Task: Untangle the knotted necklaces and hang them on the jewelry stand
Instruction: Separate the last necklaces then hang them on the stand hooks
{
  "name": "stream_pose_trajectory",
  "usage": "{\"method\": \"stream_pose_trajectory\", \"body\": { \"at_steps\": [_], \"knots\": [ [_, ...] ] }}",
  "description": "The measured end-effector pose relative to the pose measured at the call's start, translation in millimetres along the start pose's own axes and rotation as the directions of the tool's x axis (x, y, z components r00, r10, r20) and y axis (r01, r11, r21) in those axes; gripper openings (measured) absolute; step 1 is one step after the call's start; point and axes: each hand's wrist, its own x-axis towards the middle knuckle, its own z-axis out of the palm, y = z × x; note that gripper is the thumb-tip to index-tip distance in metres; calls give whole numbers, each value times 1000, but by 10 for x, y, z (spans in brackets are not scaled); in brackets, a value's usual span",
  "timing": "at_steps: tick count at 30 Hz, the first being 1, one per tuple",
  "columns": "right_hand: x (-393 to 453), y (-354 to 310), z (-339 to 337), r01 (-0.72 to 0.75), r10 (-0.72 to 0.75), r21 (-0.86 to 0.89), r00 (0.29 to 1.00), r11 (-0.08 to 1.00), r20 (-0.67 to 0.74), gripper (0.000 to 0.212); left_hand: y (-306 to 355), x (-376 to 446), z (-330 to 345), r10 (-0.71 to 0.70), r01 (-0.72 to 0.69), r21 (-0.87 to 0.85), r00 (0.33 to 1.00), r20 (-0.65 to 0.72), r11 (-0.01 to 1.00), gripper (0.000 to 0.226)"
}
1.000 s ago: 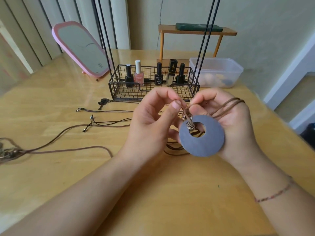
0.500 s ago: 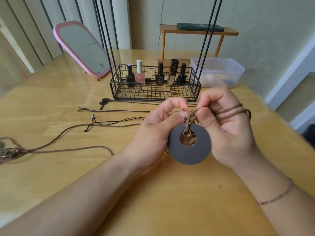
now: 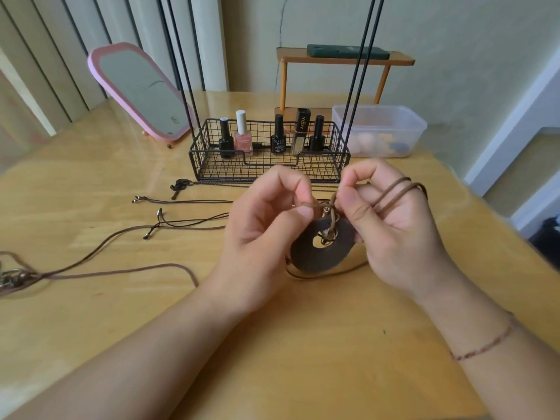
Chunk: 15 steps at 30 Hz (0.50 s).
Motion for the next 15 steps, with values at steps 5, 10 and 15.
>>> {"method": "stream_pose_trajectory", "body": {
  "at_steps": [5, 10, 15],
  "knots": [
    [19, 7, -7, -14, 10, -48, 997, 999, -80, 7, -58, -23, -45, -25, 21, 91, 999, 46, 996, 10],
    [30, 35, -33, -53, 26, -123, 978, 991, -206, 11, -99, -11, -60, 1, -34, 317, 995, 104, 948, 14],
    [34, 107, -64, -56, -59, -271, 915, 961, -400, 12, -132, 0, -52, -170, 131, 268, 977, 127, 954, 20]
  ]
}}
